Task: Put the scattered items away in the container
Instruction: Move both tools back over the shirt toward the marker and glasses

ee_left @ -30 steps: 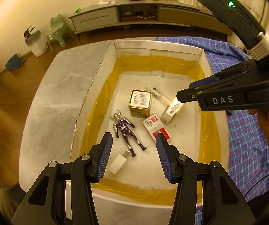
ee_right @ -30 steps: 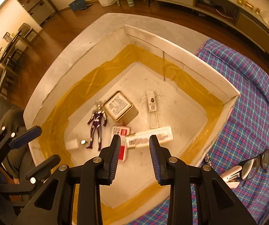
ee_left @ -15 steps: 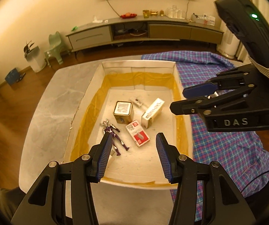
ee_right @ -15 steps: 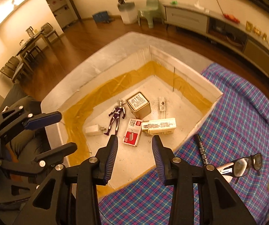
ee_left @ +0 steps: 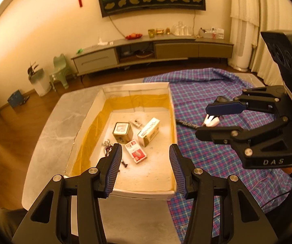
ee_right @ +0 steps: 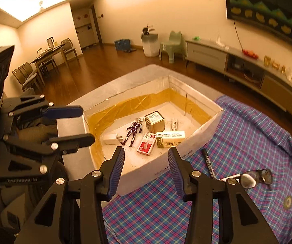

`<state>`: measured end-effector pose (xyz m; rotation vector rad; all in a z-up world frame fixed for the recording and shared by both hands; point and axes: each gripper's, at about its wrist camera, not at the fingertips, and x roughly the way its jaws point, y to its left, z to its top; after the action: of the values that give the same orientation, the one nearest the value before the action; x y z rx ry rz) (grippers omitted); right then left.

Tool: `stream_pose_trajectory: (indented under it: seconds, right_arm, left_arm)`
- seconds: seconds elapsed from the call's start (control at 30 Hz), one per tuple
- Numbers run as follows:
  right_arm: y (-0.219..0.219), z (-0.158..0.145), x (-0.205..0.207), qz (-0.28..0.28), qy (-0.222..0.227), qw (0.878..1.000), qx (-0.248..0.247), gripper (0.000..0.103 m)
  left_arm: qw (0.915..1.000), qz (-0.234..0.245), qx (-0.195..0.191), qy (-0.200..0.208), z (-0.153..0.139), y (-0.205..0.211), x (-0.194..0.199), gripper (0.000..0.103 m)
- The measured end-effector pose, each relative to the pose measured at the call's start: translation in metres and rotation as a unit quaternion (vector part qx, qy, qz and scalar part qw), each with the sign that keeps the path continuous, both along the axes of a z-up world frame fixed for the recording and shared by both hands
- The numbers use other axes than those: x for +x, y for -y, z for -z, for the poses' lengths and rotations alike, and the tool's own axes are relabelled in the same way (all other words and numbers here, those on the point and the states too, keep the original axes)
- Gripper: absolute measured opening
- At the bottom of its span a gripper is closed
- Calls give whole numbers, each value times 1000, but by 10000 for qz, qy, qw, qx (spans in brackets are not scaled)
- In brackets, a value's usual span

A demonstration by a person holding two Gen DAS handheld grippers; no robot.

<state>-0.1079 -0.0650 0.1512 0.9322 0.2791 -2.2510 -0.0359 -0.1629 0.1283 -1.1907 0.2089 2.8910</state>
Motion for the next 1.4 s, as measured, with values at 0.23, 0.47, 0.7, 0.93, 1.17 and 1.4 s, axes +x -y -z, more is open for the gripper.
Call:
stream_pose_trajectory:
  seconds: [0.23,0.47,0.7,0.93,1.17,1.4]
  right_arm:
    - [-29,12,33,-11,-338,9991,-246,49]
    - [-69,27,60,258,-534,9956,-722,49]
    - [-114,50,68,754,-546,9902,-1041,49]
    - [-162,83,43,1554,11,9811,-1156,49]
    - [-208,116,11,2345,741,9599,-1343,49]
    - [-255,133,-19,3055,1222,9322,-1507,49]
  left_arm:
    - [9993,46,214,-317,-6,-12,27,51]
    - [9985,320,361,-264,17,-44,35,51]
    - [9964,498,681,54,47,-82,20,51]
    - [9939,687,826,240,67,-117,-14,52]
    - [9913,779,947,477,98,-143,-70,55]
    - [9898,1049,636,726,139,-170,-129,55]
